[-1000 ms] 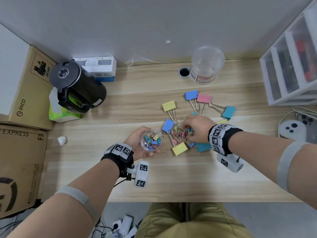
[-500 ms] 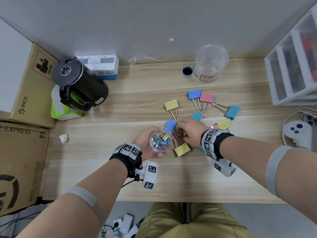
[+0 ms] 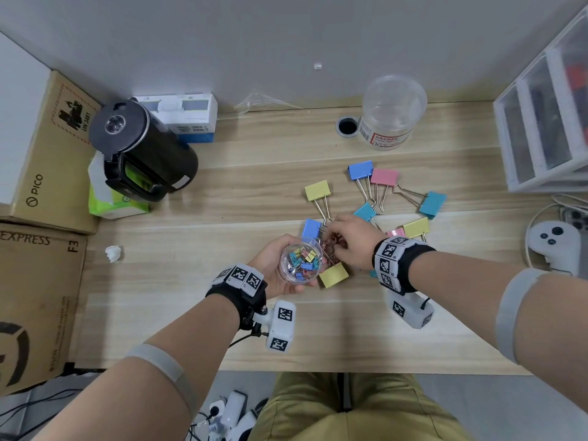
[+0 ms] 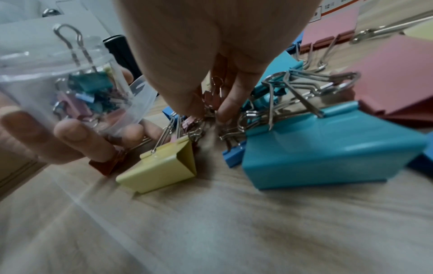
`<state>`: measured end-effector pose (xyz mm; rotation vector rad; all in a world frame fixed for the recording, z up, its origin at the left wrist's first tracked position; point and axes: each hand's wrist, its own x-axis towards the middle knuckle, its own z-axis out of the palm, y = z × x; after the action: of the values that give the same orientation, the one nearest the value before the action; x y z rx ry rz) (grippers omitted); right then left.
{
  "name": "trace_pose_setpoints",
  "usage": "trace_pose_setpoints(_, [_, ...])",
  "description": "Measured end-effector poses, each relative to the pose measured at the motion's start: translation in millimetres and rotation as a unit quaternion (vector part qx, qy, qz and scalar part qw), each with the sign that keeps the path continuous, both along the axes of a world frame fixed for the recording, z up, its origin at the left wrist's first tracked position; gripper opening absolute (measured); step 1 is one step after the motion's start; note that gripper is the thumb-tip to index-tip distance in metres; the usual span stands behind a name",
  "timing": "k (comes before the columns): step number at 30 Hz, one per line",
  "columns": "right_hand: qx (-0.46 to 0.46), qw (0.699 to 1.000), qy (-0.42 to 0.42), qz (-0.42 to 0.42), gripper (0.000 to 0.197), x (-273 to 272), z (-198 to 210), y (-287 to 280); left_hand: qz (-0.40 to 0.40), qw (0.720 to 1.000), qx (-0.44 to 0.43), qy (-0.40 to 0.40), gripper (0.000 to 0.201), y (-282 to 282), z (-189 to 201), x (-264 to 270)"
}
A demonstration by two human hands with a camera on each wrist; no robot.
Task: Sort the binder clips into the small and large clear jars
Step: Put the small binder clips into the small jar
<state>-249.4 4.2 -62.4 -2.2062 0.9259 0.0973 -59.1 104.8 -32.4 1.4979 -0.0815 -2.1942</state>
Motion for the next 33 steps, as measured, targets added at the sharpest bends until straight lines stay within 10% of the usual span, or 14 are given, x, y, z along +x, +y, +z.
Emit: trace_pose_setpoints(33, [-0.03,0.997,0.048,0.045,0.038,11,1,0,0.022,1.0,0.006,-0.003,0.044,-1,6,6])
